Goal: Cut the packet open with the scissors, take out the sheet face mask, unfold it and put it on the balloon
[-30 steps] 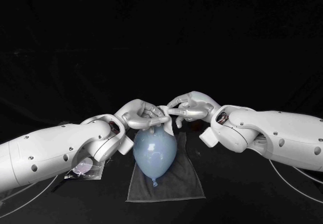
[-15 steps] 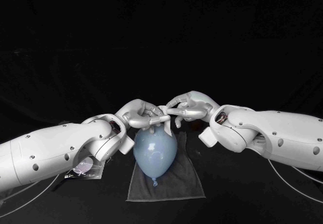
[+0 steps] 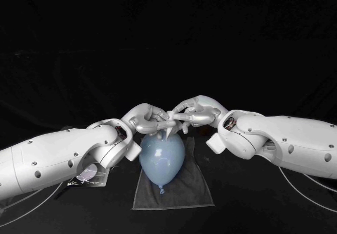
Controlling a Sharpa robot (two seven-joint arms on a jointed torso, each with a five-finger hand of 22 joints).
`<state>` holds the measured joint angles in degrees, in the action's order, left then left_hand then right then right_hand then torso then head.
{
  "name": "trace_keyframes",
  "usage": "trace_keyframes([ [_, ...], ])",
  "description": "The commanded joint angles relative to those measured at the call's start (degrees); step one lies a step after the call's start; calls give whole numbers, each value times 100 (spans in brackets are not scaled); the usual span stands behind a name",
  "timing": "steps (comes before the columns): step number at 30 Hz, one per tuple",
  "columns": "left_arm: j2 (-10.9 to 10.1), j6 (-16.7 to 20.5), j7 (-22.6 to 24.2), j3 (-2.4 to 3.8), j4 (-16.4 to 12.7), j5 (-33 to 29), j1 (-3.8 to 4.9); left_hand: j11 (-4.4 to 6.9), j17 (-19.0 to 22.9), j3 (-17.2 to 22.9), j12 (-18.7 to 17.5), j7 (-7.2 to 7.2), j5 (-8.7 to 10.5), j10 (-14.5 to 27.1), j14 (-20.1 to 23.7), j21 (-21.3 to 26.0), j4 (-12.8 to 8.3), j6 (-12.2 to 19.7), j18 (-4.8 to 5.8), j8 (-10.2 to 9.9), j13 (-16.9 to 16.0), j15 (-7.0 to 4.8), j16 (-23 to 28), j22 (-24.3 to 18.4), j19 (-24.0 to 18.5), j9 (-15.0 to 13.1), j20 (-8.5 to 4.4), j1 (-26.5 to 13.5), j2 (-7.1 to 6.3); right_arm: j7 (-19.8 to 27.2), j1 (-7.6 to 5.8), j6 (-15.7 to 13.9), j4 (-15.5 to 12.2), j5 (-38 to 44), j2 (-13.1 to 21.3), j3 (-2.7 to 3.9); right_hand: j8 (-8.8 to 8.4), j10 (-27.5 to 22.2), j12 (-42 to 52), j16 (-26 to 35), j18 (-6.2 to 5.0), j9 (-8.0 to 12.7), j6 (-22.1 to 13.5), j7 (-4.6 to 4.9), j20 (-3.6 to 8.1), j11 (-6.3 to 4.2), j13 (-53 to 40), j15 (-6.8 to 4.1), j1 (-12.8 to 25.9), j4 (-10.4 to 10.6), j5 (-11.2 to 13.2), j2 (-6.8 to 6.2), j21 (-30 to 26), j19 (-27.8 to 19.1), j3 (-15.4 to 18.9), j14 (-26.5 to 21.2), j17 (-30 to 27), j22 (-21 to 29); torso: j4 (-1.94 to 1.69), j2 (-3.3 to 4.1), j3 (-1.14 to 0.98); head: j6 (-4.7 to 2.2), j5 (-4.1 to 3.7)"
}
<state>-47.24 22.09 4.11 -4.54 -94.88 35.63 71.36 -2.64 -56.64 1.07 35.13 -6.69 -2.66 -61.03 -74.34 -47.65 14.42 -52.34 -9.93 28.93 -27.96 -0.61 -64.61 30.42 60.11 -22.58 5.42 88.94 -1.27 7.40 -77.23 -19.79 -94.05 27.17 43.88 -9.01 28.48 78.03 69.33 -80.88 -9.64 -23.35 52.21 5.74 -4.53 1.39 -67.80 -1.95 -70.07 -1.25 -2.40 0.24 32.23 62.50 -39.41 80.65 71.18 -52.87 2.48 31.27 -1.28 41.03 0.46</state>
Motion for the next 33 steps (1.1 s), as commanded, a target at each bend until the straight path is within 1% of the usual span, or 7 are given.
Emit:
trace_keyframes([
  [1, 8, 49, 155, 3, -17, -126, 1, 50, -14, 215, -59, 51, -14, -19, 1, -48, -13, -61, -60, 5, 52, -64, -46, 16, -11, 35, -57, 280, 124, -6, 2, -38, 7, 55, -5, 4, 28, 56, 23, -37, -78, -19, 191, 4, 5, -3, -2, 6, -18, -15, -39, 35, 11, 35, 16, 49, 3, -10, 2, 0, 0, 0, -4],
  [8, -11, 56, 280, 3, -20, -282, 1, 100, -69, 752, -145, 105, -13, -222, -50, -145, -21, -194, -55, 65, 166, -113, -104, 92, -28, 33, -116, 687, 157, -17, 5, -38, 32, 64, -2, 4, 28, 56, 23, -37, -78, -19, 191, 4, 5, -3, -2, 6, -18, -15, -39, 35, 11, 35, 16, 49, 3, -10, 2, -1, -1, 7, -7],
  [16, -39, -74, 355, 3, -35, -374, 1, 94, -29, 1299, -318, 100, -10, -382, -40, -231, 134, -80, -47, 167, 323, -110, -80, 172, -89, -51, -130, 630, 13, -28, 6, -66, 71, 94, -2, 3, 28, 56, 23, -37, -78, -19, 191, 4, 5, -3, -2, 6, -18, -15, -39, 35, 11, 35, 16, 49, 3, -10, -1, 0, -2, 10, -10],
  [22, -51, -205, 380, 3, -43, -431, 1, 55, 56, 1587, -536, 64, -9, -391, 26, -237, 188, 13, -41, 128, 475, -78, -11, 190, -135, -46, -111, 498, 94, -18, 6, -48, 82, 105, -1, 3, -2, 31, -29, -16, -77, -9, 168, 13, 9, 0, 49, 3, -5, -23, -39, 31, 12, 40, 20, 31, -40, -13, -2, 2, 0, 12, -11],
  [25, -61, -270, 386, 3, -41, -480, 1, 26, 85, 1735, -667, 37, -6, -406, 56, -233, 190, 52, -39, 77, 566, -52, 12, 195, -160, -22, -91, 386, 153, -4, 7, -23, 86, 93, 0, 3, -227, -13, -89, 33, -53, 68, -103, 121, -30, 92, 95, 76, 203, 64, -37, -137, -28, 2, 240, -21, -121, 1, -3, 0, 0, 4, -6],
  [29, -73, -364, 382, 3, -40, -541, 1, -8, 95, 1866, -784, 3, -8, -404, 74, -224, 206, 92, -37, 13, 645, -24, 17, 196, -179, 9, -70, 243, 244, 24, 8, 6, 80, 61, 13, 3, -354, -29, -86, 40, -53, 112, -146, 160, -72, 131, 86, 117, 468, 244, -34, -360, -90, -18, 633, -38, -135, 42, -2, -1, 1, 5, -3],
  [33, -84, -459, 375, 3, -42, -567, 1, -45, 117, 2021, -931, -31, -6, -410, 107, -208, 202, 124, -38, -77, 744, 11, 25, 193, -202, 56, -37, 25, 312, 52, 9, 30, 71, 31, 31, 2, -447, -41, -82, 39, -59, 149, -150, 174, -93, 144, 79, 130, 504, 312, -35, -419, -127, -15, 801, -44, -135, 70, -1, -1, 1, 0, -3],
])
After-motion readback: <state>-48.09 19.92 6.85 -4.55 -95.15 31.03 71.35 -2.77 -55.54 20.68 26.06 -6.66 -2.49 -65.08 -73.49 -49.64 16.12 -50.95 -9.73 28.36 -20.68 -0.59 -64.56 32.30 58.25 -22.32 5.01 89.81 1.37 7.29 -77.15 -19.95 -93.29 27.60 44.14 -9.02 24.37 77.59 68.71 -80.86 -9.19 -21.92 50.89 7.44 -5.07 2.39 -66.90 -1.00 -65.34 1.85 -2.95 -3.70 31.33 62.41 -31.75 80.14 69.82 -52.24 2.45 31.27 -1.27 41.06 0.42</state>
